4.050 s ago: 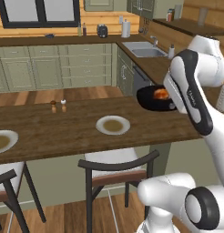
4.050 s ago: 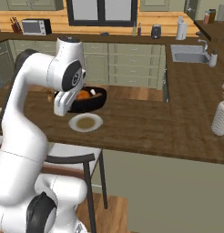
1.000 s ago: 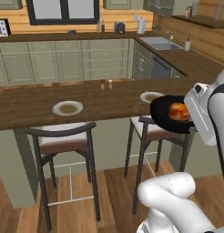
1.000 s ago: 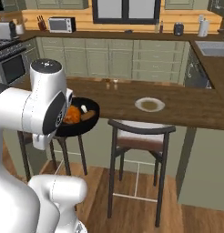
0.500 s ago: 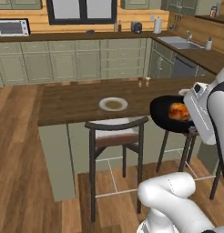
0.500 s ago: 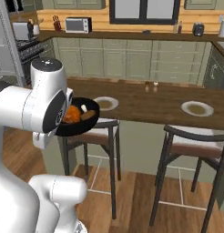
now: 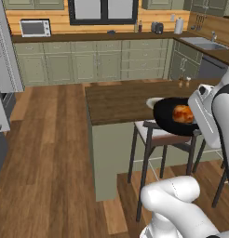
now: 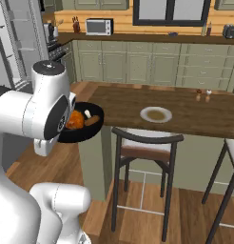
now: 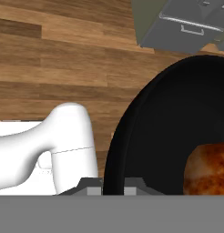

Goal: Pick the chicken drumstick and mushroom from their plates and place them in the bowl. Then put the bowl in the fridge.

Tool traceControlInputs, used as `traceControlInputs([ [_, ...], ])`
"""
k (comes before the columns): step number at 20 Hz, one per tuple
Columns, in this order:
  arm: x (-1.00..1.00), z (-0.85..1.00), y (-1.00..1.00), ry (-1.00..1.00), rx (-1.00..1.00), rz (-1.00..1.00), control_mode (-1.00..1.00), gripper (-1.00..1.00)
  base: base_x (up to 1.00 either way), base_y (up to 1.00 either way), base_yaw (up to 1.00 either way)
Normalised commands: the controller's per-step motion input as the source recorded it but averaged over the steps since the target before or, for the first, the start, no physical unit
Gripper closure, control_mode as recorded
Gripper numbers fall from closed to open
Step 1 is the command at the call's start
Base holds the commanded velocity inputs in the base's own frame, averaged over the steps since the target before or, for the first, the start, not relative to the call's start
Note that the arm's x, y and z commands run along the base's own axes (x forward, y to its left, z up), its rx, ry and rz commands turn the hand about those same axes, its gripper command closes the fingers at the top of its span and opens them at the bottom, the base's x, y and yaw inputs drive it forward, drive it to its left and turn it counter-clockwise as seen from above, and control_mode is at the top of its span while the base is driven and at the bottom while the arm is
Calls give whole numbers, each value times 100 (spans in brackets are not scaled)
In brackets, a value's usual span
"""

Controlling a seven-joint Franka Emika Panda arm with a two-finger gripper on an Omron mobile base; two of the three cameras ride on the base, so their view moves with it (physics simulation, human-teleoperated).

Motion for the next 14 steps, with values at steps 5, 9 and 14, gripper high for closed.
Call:
traceControlInputs([
  [5,0,0,0,0,0,0,100,100,61,100,0],
  [9,0,0,0,0,0,0,100,100,71,100,0],
  [14,0,0,0,0,0,0,100,100,70,72,-2],
])
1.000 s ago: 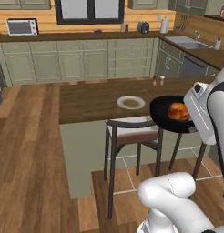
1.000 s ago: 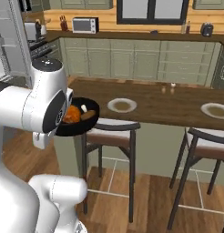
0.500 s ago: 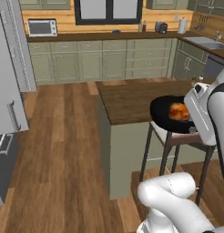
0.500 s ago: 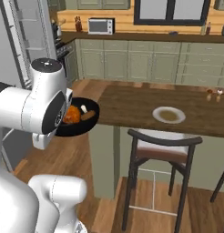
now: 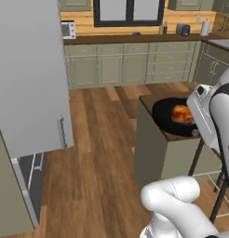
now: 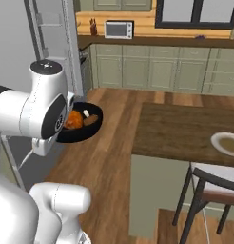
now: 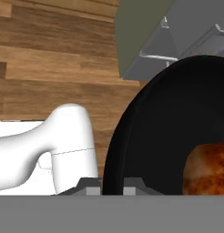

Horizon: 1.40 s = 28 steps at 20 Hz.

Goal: Pick the chicken drumstick and mushroom from their plates and place them in the bowl. Then put the bowl in the fridge.

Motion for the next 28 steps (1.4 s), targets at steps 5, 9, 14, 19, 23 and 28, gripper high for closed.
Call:
traceControlInputs([
  [5,0,0,0,0,0,0,100,100,79,29,-4],
  [9,0,0,0,0,0,0,100,100,84,11,-3],
  [14,0,0,0,0,0,0,100,100,69,49,0],
  [19,0,0,0,0,0,0,100,100,63,29,-1],
  [23,0,0,0,0,0,0,100,100,75,-1,0],
  [28,0,0,0,0,0,0,100,100,82,-1,0],
])
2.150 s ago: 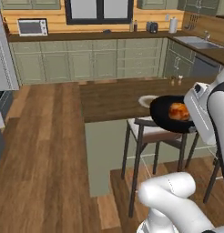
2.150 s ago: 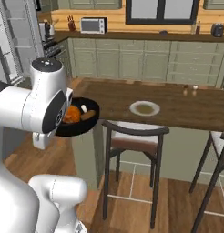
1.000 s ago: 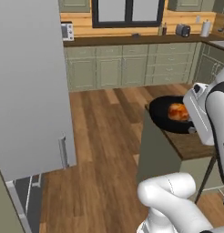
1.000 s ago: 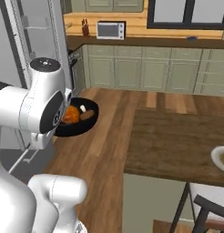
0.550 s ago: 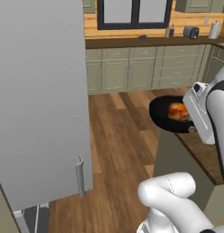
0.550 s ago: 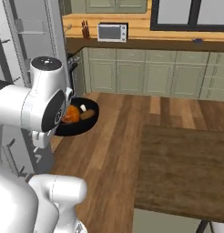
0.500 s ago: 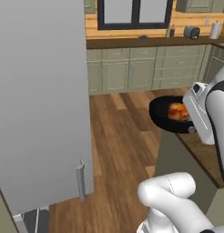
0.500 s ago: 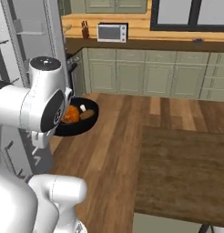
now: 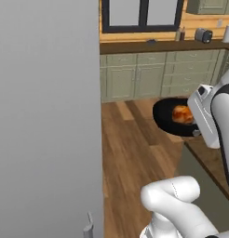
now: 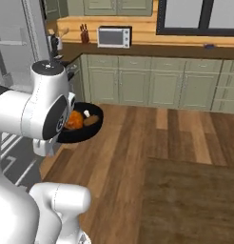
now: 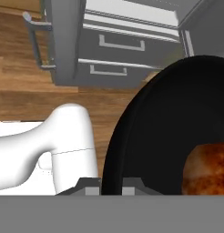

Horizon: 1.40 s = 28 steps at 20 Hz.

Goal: Pick the chicken drumstick and mushroom from their plates and place them in the bowl. Then put the bowl in the fridge.

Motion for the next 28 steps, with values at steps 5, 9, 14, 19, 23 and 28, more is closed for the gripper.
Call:
traceControlInputs([
  [5,0,0,0,0,0,0,100,100,81,0,0],
  [9,0,0,0,0,0,0,100,100,66,0,0],
  [14,0,0,0,0,0,0,100,100,49,0,0],
  [19,0,0,0,0,0,0,100,100,50,0,2],
  [23,0,0,0,0,0,0,100,100,59,0,3],
  [28,0,0,0,0,0,0,100,100,33,-3,13],
])
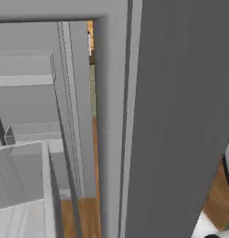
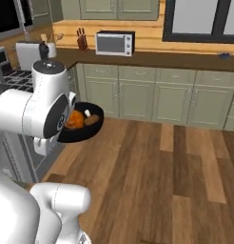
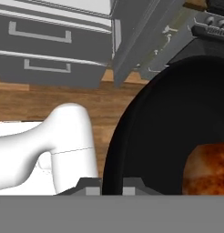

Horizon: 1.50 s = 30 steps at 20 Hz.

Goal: Pick the chicken drumstick and mushroom from their plates and place them in the bowl. Then put the bowl in the fridge.

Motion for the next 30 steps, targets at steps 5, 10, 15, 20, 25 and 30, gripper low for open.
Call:
traceControlInputs([
  [5,0,0,0,0,0,0,100,100,-3,-1,49],
  [10,0,0,0,0,0,0,100,100,-9,0,54],
  [15,0,0,0,0,0,0,100,100,-1,0,57],
  [20,0,0,0,0,0,0,100,100,0,0,57],
  [25,0,0,0,0,0,0,100,100,0,0,56],
  [30,0,0,0,0,0,0,100,100,5,0,55],
])
